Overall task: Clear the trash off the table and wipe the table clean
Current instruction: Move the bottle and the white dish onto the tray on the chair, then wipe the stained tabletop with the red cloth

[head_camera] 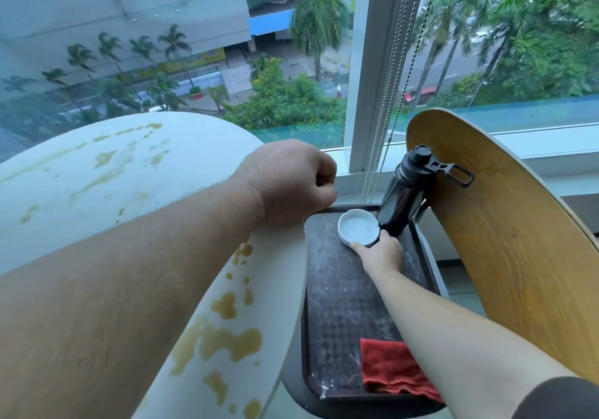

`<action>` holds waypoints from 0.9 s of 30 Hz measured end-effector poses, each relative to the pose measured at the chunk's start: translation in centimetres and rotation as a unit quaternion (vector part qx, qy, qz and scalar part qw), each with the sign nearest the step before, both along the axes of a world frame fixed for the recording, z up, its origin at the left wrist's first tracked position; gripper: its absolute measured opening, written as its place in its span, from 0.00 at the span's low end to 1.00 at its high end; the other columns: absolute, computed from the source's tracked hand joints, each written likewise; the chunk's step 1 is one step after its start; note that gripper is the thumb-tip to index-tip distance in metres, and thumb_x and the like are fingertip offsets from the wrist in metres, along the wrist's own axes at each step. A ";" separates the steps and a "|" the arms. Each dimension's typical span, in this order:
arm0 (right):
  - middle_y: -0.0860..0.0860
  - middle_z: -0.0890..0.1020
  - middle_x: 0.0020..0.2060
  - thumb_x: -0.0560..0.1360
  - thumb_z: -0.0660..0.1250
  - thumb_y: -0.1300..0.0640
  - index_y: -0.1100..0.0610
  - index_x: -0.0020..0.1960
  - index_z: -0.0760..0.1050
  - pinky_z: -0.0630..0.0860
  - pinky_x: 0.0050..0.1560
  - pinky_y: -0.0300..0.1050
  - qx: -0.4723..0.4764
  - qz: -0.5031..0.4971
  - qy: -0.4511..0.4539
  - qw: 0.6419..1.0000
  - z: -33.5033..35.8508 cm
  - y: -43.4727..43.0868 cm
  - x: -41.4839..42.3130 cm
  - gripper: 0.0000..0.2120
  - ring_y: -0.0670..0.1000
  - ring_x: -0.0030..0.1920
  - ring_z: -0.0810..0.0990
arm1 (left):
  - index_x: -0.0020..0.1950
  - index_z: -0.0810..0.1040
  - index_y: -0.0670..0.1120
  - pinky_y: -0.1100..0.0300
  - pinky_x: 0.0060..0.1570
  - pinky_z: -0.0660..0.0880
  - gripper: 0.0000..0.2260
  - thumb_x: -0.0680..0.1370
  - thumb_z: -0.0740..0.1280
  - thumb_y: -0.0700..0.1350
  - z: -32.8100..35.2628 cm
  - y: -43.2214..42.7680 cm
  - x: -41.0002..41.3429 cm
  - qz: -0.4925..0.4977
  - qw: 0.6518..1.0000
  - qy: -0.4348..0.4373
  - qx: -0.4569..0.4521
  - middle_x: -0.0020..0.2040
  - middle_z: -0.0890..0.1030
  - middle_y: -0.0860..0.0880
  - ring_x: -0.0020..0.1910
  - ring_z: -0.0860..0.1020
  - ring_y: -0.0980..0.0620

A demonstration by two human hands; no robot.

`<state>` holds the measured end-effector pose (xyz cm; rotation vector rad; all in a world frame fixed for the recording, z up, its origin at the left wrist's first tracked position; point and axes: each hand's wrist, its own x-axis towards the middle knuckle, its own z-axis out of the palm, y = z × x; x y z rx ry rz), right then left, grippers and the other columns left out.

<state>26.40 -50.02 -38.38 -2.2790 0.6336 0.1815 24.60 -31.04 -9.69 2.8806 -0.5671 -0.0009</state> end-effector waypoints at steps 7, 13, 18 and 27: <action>0.48 0.80 0.59 0.77 0.74 0.47 0.52 0.74 0.73 0.75 0.54 0.46 0.056 0.019 -0.026 0.998 2.6 -1.8 -4.7 0.28 0.53 0.59 0.79 | 0.39 0.77 0.47 0.61 0.32 0.65 0.07 0.74 0.66 0.49 0.1 -0.3 -0.3 0.012 1.000 -0.006 -0.013 0.33 0.78 0.50 0.34 0.74 0.49; 0.45 0.83 0.44 0.80 0.71 0.51 0.49 0.63 0.77 0.77 0.44 0.45 0.121 0.004 -0.073 0.990 7.7 -2.3 -12.0 0.13 0.48 0.47 0.81 | 0.38 0.79 0.46 0.55 0.38 0.77 0.08 0.74 0.67 0.48 0.6 0.2 -1.2 0.011 0.997 0.016 -0.081 0.34 0.80 0.50 0.35 0.76 0.48; 0.44 0.83 0.45 0.81 0.70 0.53 0.46 0.57 0.78 0.72 0.42 0.33 0.128 0.013 -0.112 0.985 11.5 -2.9 -20.5 0.06 0.42 0.47 0.81 | 0.43 0.85 0.42 0.51 0.47 0.81 0.13 0.72 0.70 0.51 2.1 1.1 -1.6 0.036 0.965 0.073 -0.248 0.39 0.85 0.45 0.37 0.80 0.50; 0.45 0.85 0.44 0.82 0.69 0.54 0.48 0.55 0.80 0.71 0.39 0.27 0.096 0.025 -0.096 0.990 12.3 -8.7 -30.2 0.03 0.40 0.47 0.81 | 0.46 0.85 0.48 0.57 0.49 0.80 0.06 0.78 0.71 0.49 4.7 -5.1 -9.7 -0.007 0.987 0.018 -0.161 0.44 0.86 0.51 0.43 0.83 0.51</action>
